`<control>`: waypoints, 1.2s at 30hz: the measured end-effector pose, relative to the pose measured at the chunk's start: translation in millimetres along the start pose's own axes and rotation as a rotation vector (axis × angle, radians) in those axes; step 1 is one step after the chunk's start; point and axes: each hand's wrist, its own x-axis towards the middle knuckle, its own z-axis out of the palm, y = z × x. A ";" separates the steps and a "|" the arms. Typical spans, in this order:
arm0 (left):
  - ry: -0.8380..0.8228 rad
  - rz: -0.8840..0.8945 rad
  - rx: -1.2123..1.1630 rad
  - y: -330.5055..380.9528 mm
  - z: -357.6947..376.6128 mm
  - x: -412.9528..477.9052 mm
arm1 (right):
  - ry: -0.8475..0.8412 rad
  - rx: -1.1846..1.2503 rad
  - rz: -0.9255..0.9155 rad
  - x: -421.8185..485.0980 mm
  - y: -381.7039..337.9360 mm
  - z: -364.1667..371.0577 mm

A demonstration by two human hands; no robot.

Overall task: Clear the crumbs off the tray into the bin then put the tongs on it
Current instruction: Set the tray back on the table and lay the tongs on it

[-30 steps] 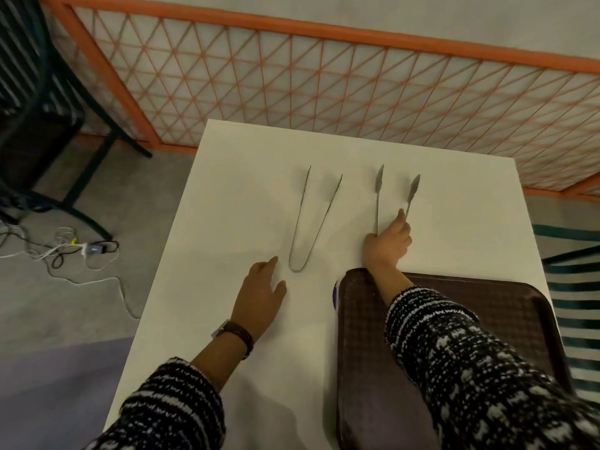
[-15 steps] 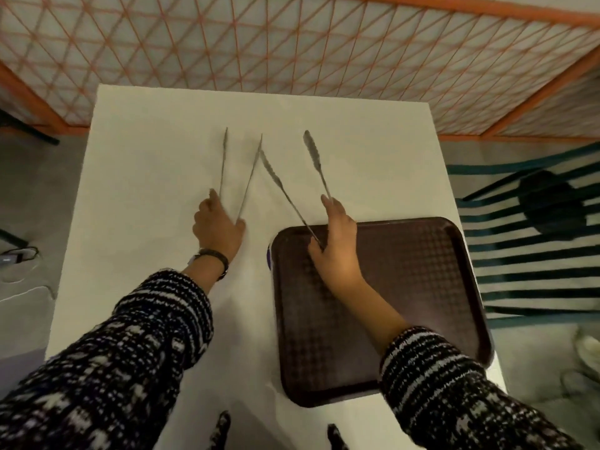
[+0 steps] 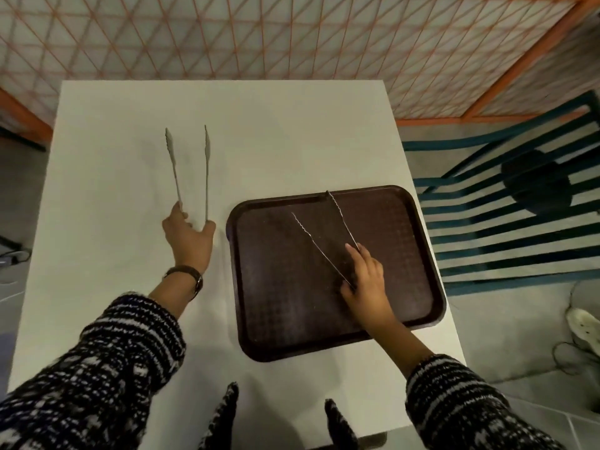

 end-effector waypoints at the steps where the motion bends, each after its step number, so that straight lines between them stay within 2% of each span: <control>1: 0.015 -0.006 -0.005 2.2 -0.8 -14.4 | -0.006 -0.010 0.011 -2.3 7.3 -4.0; 8: 0.004 -0.091 -0.081 -2.8 7.8 -114.3 | -0.035 -0.055 0.021 -9.5 47.5 -22.9; 16: -0.039 -0.031 -0.099 -16.1 11.8 -183.0 | -0.039 -0.133 -0.014 -5.9 72.8 -26.2; 25: 0.007 -0.003 -0.131 -4.5 7.3 -210.2 | 0.001 0.062 0.055 -15.7 60.8 -12.6; 29: 0.020 0.012 -0.138 -4.4 11.2 -214.5 | 0.023 0.181 0.166 -21.2 49.3 -2.9; 36: 0.043 0.048 -0.138 5.0 19.6 -230.4 | 0.074 0.227 0.245 -20.3 37.3 5.8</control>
